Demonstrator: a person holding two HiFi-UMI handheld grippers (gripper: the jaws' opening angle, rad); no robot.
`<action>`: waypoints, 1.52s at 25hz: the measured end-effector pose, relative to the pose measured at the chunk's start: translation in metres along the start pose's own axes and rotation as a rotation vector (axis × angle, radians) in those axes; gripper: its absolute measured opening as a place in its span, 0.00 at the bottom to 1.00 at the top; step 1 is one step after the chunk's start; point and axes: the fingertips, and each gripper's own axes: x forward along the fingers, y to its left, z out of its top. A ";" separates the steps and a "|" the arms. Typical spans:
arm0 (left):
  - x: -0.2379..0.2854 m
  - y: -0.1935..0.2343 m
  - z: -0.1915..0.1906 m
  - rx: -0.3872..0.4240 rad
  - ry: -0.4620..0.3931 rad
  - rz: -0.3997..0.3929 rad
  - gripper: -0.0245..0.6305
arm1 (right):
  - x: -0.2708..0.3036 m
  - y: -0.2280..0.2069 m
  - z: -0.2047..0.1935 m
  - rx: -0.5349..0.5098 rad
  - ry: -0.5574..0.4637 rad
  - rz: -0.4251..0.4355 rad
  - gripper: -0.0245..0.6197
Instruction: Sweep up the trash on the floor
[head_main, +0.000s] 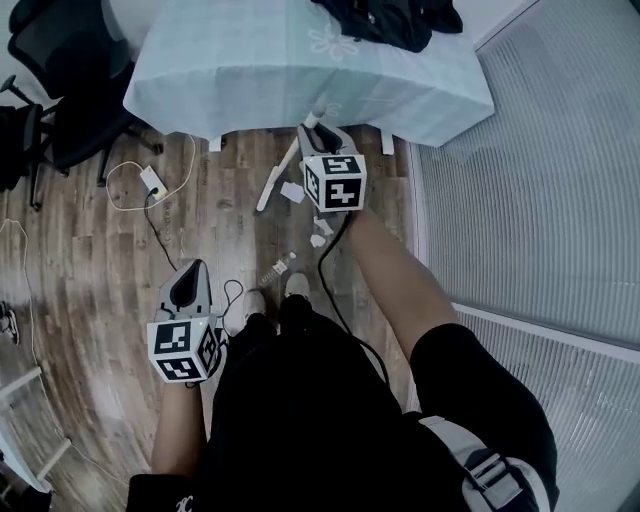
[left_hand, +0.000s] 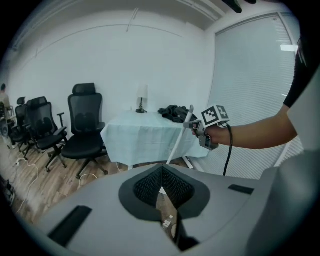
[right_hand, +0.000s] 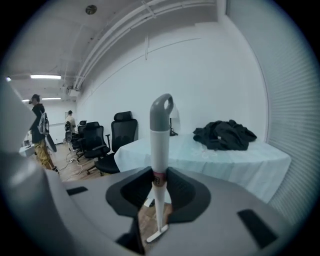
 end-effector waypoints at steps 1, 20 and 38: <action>-0.003 0.003 -0.001 -0.009 0.003 0.022 0.03 | 0.009 -0.008 -0.012 0.024 0.021 -0.019 0.19; 0.005 -0.012 0.005 0.037 0.011 -0.010 0.03 | -0.064 -0.030 -0.113 -0.040 0.149 -0.131 0.20; -0.004 -0.016 0.002 0.066 -0.030 -0.117 0.03 | -0.119 0.001 -0.056 -0.199 0.082 -0.059 0.19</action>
